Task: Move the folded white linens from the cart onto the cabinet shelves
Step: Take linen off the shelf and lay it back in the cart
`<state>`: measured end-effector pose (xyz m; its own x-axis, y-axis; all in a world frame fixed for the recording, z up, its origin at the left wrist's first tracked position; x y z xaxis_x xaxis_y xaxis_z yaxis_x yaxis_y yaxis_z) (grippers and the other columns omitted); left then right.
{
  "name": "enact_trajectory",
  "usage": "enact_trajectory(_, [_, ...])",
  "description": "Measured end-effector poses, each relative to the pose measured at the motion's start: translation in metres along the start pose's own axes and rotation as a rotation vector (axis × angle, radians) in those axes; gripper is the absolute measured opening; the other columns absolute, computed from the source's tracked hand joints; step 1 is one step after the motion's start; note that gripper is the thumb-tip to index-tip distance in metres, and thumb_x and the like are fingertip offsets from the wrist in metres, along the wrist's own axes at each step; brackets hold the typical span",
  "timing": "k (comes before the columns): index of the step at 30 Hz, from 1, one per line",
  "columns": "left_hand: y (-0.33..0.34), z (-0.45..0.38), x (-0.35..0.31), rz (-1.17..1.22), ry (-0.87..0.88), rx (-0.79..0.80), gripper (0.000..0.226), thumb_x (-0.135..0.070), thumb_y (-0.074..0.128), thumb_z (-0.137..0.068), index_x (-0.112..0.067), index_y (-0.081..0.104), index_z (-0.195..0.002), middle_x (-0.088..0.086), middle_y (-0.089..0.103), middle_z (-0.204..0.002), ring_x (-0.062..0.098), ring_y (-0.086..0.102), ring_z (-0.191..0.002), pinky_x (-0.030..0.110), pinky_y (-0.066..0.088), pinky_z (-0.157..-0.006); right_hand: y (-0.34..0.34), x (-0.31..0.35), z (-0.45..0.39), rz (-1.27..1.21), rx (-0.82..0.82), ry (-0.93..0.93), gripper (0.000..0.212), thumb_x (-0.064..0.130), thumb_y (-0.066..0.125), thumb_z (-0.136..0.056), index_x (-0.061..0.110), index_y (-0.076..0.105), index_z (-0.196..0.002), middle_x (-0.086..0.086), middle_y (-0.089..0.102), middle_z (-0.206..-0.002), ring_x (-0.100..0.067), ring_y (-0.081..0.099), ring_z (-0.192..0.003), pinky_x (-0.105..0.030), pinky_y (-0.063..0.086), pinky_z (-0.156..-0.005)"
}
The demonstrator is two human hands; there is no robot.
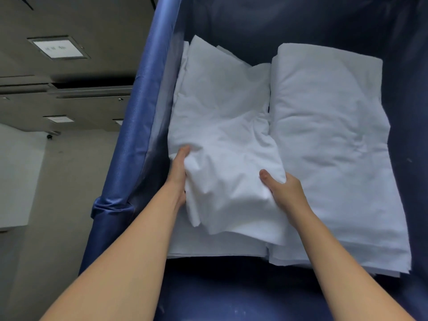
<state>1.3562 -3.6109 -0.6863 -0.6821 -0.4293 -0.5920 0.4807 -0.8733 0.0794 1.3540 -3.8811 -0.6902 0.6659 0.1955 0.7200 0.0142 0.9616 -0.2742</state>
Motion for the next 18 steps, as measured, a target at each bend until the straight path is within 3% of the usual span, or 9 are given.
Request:
enact_trajectory(4, [-0.026,0.01,-0.018,-0.305,0.006,-0.148,0.069,-0.056,0.071,-0.072,-0.013,0.063,-0.124,0.004,0.071,-0.111,0.023,0.068,-0.097,0.034,0.054,-0.084,0.017,-0.03,0.014,0.188,0.162,0.271,0.073,0.066,0.065,-0.082,0.011,0.06,-0.129,-0.009,0.066,-0.122,-0.03,0.064,-0.107,-0.038,0.051,-0.093])
enact_trajectory(7, [-0.053,0.021,-0.014,-0.665,0.021,-0.23,0.093,-0.064,0.071,-0.065,-0.005,0.054,-0.134,0.006,0.064,-0.123,0.026,0.064,-0.105,0.038,0.053,-0.091,0.027,-0.044,0.02,0.609,0.17,0.196,0.067,0.065,0.053,-0.09,0.005,0.06,-0.119,-0.008,0.065,-0.108,-0.03,0.061,-0.097,-0.036,0.048,-0.082])
enact_trajectory(8, [-0.062,0.027,-0.009,-0.857,0.044,-0.274,0.09,-0.065,0.07,-0.069,-0.004,0.052,-0.133,0.007,0.063,-0.124,0.027,0.062,-0.106,0.037,0.052,-0.087,0.027,-0.045,0.021,0.713,0.117,0.143,0.061,0.062,0.05,-0.093,0.005,0.06,-0.112,-0.008,0.065,-0.104,-0.03,0.06,-0.094,-0.037,0.049,-0.08])
enact_trajectory(11, [-0.08,0.043,0.006,-1.29,0.217,-0.426,0.05,-0.054,0.059,-0.091,-0.008,0.051,-0.108,0.011,0.066,-0.108,0.033,0.062,-0.095,0.038,0.048,-0.072,0.029,-0.047,0.028,0.799,-0.025,0.033,0.049,0.051,0.045,-0.099,0.004,0.056,-0.107,-0.016,0.066,-0.108,-0.038,0.061,-0.101,-0.04,0.049,-0.083])
enact_trajectory(13, [-0.083,0.041,0.018,-1.29,0.245,-0.42,0.041,-0.052,0.05,-0.098,-0.01,0.049,-0.099,0.011,0.066,-0.102,0.033,0.061,-0.09,0.039,0.05,-0.071,0.033,-0.047,0.031,0.799,-0.064,0.002,0.042,0.045,0.045,-0.101,0.004,0.05,-0.111,-0.017,0.064,-0.11,-0.04,0.061,-0.103,-0.039,0.044,-0.078])
enact_trajectory(16, [-0.088,0.033,0.034,-1.133,0.193,-0.396,0.042,-0.05,0.04,-0.101,-0.008,0.044,-0.102,0.015,0.063,-0.103,0.038,0.06,-0.095,0.044,0.051,-0.079,0.039,-0.047,0.033,0.787,-0.081,-0.047,0.034,0.036,0.046,-0.103,0.004,0.042,-0.113,-0.016,0.063,-0.108,-0.039,0.062,-0.097,-0.038,0.043,-0.071])
enact_trajectory(18, [-0.093,0.036,0.042,-1.023,0.19,-0.425,0.036,-0.043,0.035,-0.104,-0.009,0.047,-0.095,0.015,0.064,-0.097,0.037,0.059,-0.089,0.04,0.049,-0.075,0.042,-0.048,0.036,0.771,-0.1,-0.09,0.034,0.031,0.047,-0.102,0.002,0.039,-0.119,-0.016,0.061,-0.112,-0.04,0.062,-0.097,-0.039,0.043,-0.071])
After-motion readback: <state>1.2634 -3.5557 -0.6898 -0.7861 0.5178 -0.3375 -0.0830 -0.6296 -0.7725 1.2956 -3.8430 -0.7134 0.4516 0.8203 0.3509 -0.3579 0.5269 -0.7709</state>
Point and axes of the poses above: each hand's wrist, its own z-axis away from the middle knuckle, its own y-axis out of the palm, x = y × z, the point moved 8 cm from there along -z, towards the middle knuckle
